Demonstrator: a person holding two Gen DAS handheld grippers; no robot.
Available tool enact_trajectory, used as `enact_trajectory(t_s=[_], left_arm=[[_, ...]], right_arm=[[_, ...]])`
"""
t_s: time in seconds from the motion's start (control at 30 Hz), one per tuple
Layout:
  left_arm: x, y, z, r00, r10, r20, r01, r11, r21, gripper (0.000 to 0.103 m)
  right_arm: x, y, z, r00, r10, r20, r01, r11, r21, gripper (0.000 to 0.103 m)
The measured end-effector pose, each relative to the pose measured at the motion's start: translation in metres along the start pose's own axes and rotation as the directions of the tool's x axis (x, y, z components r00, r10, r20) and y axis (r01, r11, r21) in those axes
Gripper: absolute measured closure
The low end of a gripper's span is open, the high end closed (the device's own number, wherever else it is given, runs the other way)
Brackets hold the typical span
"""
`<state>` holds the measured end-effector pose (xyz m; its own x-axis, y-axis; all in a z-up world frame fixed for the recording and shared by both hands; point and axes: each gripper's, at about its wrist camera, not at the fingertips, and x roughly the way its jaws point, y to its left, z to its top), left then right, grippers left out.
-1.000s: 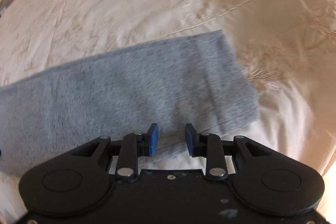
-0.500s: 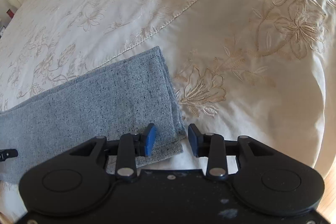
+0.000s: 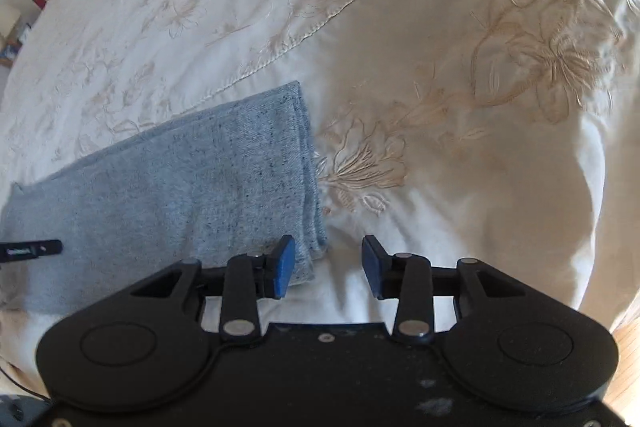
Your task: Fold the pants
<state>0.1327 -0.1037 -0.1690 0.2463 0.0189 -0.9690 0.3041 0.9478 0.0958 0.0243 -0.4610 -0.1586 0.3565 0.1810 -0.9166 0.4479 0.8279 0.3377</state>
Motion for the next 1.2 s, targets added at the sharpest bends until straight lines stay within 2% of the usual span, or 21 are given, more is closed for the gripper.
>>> enact_trajectory(t_s=[0.13,0.27,0.43,0.53,0.77,0.9,0.97,1.0,1.1,1.2], left_arm=[[0.003,-0.005,0.002,1.0,-0.006,-0.013,0.006,1.0,0.004,0.084],[0.003,-0.007,0.004,1.0,-0.012,-0.026,0.012,1.0,-0.007,0.084],[0.0,-0.004,0.005,0.999,-0.039,-0.037,0.037,0.998,-0.043,0.084],[0.001,-0.004,0.005,0.999,-0.034,-0.042,0.032,0.999,-0.038,0.084],[0.005,0.0,0.003,0.998,-0.037,-0.059,0.033,0.998,-0.056,0.084],[0.007,-0.005,0.004,0.997,-0.037,-0.065,0.034,0.999,-0.039,0.084],[0.007,-0.009,0.006,0.997,-0.041,-0.063,0.039,0.999,-0.034,0.084],[0.007,-0.01,0.007,0.997,-0.044,-0.063,0.042,0.999,-0.03,0.084],[0.006,-0.016,0.008,0.997,-0.045,-0.062,0.044,0.999,-0.019,0.084],[0.005,-0.016,0.01,0.997,-0.055,-0.058,0.055,0.998,-0.014,0.084]], right_arm=[[0.009,0.001,-0.024,0.996,0.08,-0.046,-0.076,0.994,0.075,0.062],[0.035,0.007,-0.033,0.996,0.075,-0.05,-0.069,0.99,0.125,0.062],[0.047,-0.001,-0.008,0.995,0.097,0.031,-0.102,0.967,0.234,0.062],[0.05,-0.002,0.009,0.992,0.089,0.086,-0.107,0.965,0.241,0.062],[0.036,-0.015,0.01,0.993,0.094,0.077,-0.112,0.952,0.285,0.062],[0.022,-0.023,0.018,0.988,0.029,0.154,-0.073,0.953,0.293,0.062],[0.023,-0.028,0.03,0.984,0.035,0.176,-0.088,0.95,0.301,0.061],[0.026,-0.029,0.036,0.985,0.053,0.163,-0.1,0.951,0.294,0.061],[0.05,-0.027,0.05,0.994,0.1,0.048,-0.109,0.969,0.222,0.062],[0.068,-0.024,0.047,0.986,0.158,-0.057,-0.146,0.974,0.172,0.064]])
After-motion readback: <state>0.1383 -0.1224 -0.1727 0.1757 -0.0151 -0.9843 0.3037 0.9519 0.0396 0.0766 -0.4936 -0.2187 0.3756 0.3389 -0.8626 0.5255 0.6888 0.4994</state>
